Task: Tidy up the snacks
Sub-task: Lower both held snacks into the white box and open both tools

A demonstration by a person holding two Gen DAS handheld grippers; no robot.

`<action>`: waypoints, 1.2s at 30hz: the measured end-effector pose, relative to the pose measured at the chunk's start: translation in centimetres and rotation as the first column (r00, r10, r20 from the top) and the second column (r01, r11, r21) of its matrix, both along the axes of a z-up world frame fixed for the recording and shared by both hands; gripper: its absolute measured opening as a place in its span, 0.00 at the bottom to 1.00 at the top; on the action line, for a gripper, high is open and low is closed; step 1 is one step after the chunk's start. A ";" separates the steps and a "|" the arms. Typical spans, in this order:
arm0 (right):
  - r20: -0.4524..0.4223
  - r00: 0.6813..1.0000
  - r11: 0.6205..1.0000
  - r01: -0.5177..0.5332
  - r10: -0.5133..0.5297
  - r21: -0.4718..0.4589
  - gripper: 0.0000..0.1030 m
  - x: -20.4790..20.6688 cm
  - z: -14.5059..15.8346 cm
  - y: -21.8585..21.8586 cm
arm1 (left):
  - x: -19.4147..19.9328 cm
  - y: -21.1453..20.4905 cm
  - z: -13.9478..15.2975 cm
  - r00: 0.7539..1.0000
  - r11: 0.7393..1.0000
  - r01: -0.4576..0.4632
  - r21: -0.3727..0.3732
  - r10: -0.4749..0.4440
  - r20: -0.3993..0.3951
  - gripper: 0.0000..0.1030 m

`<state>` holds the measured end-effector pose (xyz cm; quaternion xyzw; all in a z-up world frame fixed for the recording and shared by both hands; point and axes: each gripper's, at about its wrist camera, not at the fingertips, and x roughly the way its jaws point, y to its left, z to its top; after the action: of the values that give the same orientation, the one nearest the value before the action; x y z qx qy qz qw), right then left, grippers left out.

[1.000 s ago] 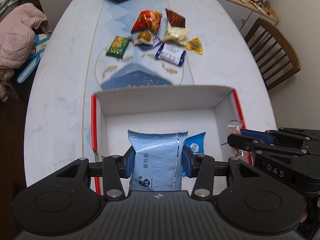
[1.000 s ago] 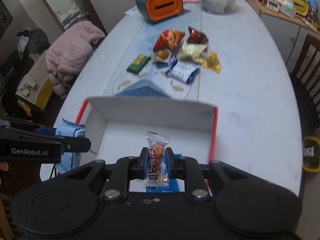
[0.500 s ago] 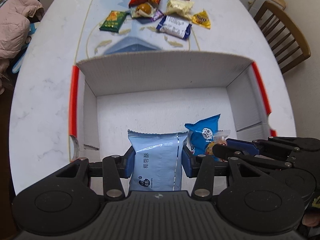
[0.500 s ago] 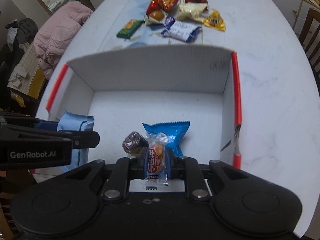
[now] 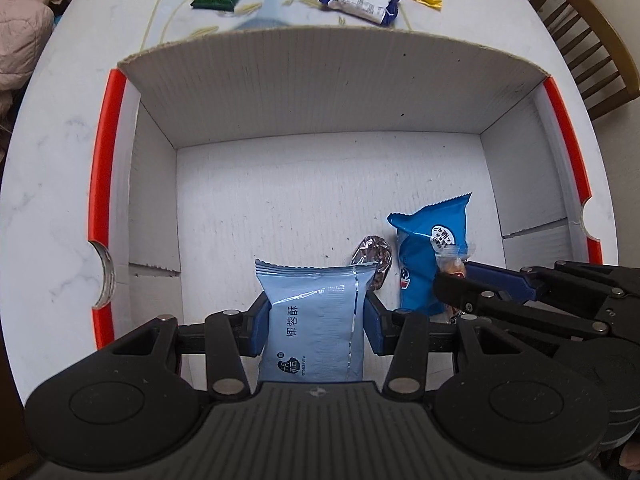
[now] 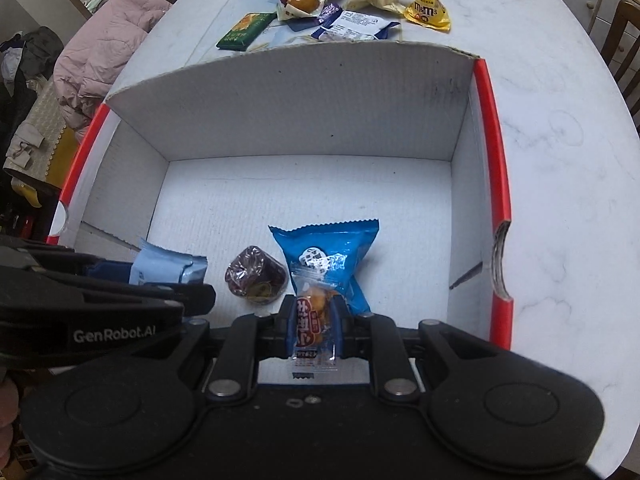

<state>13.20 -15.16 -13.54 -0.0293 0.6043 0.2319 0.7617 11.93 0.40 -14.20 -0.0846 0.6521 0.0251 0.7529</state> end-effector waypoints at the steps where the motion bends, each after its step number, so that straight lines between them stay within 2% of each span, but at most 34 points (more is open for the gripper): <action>1: 0.002 1.000 1.000 0.001 -0.001 -0.002 0.16 0.0 0.0 0.0 | 0.0 -0.1 -0.2 1.000 1.000 0.000 -0.001 0.000 -0.001 0.45; 9: -0.001 1.000 1.000 -0.002 0.002 -0.004 0.17 0.1 0.0 0.3 | -0.1 0.1 -0.4 1.000 1.000 -0.004 -0.021 0.004 0.009 0.45; 16: -0.012 1.000 1.000 0.009 -0.009 0.024 0.19 0.1 0.6 -0.1 | -0.8 0.5 0.6 0.999 0.999 -0.003 -0.043 0.005 0.041 0.47; 26: 0.049 0.999 0.998 -0.024 0.022 0.056 0.23 -0.8 3.8 -0.6 | -2.5 0.6 4.4 0.990 0.997 0.022 -0.073 -0.011 0.139 0.49; 31: 0.096 0.995 0.997 -0.047 0.040 0.067 0.24 -1.4 5.9 -0.7 | -3.4 0.7 6.9 0.979 0.996 0.036 -0.075 -0.020 0.202 0.54; 36: 0.146 0.988 0.995 -0.068 0.057 0.070 0.26 -1.8 8.1 -0.7 | -3.9 1.2 9.1 0.966 0.997 0.027 -0.074 -0.007 0.259 0.54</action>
<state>11.43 -15.85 -5.47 -0.0363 0.5373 0.2753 0.7964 7.99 1.62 -5.06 -0.1105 0.5495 -0.0180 0.8280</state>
